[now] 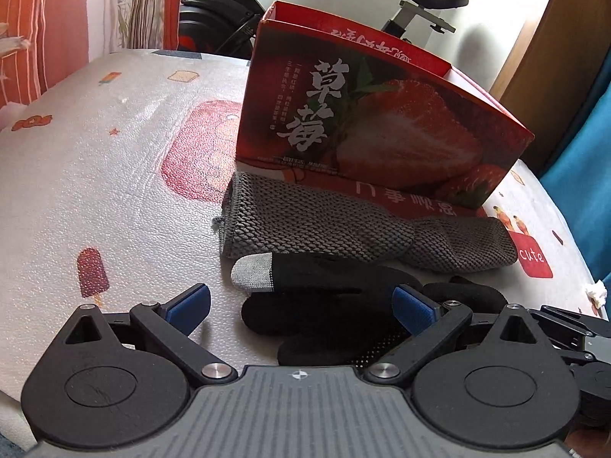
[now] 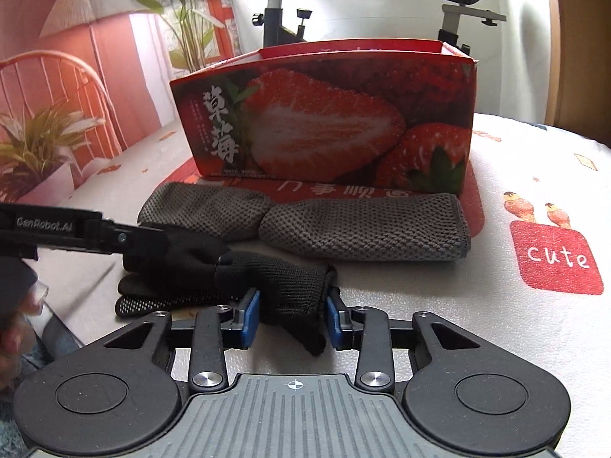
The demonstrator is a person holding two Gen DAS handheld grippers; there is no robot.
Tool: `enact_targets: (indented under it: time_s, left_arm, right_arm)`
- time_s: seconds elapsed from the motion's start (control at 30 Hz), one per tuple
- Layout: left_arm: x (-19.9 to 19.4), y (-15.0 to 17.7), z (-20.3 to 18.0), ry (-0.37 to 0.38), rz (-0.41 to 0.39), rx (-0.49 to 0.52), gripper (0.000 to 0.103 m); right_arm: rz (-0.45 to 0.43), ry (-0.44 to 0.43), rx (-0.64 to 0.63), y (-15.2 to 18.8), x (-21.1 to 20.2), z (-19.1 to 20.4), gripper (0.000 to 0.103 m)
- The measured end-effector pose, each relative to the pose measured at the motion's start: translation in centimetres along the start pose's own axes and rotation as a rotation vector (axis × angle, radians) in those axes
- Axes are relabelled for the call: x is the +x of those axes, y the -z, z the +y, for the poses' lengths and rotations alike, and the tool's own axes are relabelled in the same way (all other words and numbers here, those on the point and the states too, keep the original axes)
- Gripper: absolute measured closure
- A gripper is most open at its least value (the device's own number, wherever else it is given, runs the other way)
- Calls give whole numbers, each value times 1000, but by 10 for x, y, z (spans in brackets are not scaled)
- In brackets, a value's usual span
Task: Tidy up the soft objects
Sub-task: 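Close the right tool on the black glove while the left tool grasps its cuff, then lift the black glove with both tools and carry it into the box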
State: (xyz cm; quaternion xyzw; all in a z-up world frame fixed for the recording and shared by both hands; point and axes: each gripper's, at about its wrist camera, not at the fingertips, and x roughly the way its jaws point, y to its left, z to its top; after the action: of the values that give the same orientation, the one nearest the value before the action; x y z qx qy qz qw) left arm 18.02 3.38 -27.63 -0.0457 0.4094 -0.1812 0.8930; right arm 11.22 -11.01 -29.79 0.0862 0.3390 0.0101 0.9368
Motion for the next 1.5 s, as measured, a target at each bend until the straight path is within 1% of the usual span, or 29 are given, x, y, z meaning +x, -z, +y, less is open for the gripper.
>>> enact_targets:
  time_s: [0.17,0.3,0.47,0.5,0.53,0.57,0.63,0.67,0.7,0.73,0.77,0.8,0.83,1.0,1.03,1.23,1.37,1.5]
  left_arm:
    - [6,2,0,10,1,-6,1]
    - [8,2,-3,6,-1,4,1]
    - [10,1,-6,21,-9,3,2]
    - [10,1,-6,23,-12,5,4]
    - [10,1,-7,24,-16,8,10]
    - [9,2,-6,21,-21,11,13]
    - [7,2,-4,35,-24,4,25]
    - [6,2,-2,43,-24,-3,28]
    - [4,3,0,48,-25,-8,33]
    - [4,3,1,52,-24,-10,36]
    - [3,4,1,59,-21,-7,38]
    - [2,5,0,66,-17,2,43]
    - [2,6,-1,79,-11,10,53]
    - [1,12,-5,118,-5,42,71]
    - [1,13,-7,123,-6,45,74]
    - [0,15,-6,127,-9,48,78]
    - [-4,16,-6,129,-18,52,80]
    - [-8,17,-9,130,-37,82,82]
  right_arm:
    - [3,-8,0,2,3,-1,75]
    - [4,-9,-8,2,4,-1,76]
    - [3,-7,-13,2,4,0,76]
    - [4,-6,-15,2,4,0,76]
    - [4,-6,-16,2,4,0,76]
    - [5,-6,-15,2,4,0,77]
    - [5,-6,-15,2,3,0,77]
    - [5,-7,-18,2,3,0,77]
    - [5,-6,-19,2,3,0,77]
    - [5,-6,-20,2,3,0,77]
    - [5,-7,-21,2,3,0,77]
    - [6,-8,-23,2,3,1,77]
    - [6,-9,-25,2,3,1,77]
    - [8,-10,-37,2,3,3,78]
    - [8,-11,-36,2,3,4,78]
    - [2,-14,-41,2,1,5,78]
    - [-11,-18,-53,4,-1,8,83]
    - [-23,-23,-64,4,-5,10,85]
